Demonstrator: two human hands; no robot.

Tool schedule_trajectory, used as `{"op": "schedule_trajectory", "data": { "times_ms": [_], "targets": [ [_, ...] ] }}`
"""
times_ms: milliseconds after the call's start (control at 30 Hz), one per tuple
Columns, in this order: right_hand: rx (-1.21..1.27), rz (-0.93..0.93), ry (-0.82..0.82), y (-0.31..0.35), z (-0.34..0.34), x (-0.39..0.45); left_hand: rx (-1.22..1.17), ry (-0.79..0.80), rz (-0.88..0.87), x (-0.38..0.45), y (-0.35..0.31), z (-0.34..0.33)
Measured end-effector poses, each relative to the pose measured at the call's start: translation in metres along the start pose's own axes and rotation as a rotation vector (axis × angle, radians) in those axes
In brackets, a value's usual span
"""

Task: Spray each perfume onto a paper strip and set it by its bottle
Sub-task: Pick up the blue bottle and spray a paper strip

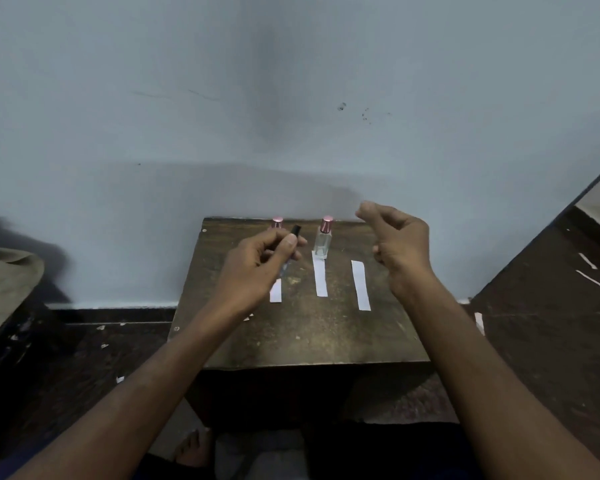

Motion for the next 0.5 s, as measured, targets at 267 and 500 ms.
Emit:
{"op": "schedule_trajectory", "data": {
  "times_ms": [267, 500],
  "targets": [
    [-0.769, 0.286, 0.045, -0.001, -0.005, 0.012, 0.080, 0.060, -0.025, 0.011, 0.004, -0.032],
    [-0.864, 0.197, 0.028, -0.016, 0.006, 0.034, 0.186, 0.030, -0.052, 0.020, 0.001, -0.045]
  ]
}}
Point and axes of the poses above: each hand's wrist, its own x-axis towards the middle knuckle, its own z-axis out of the back of the hand, y = z × x, the point moved 2 cm from there along x, towards the middle knuckle, and after that the axes turned 2 degrees about -x, right-handed, at the moved point
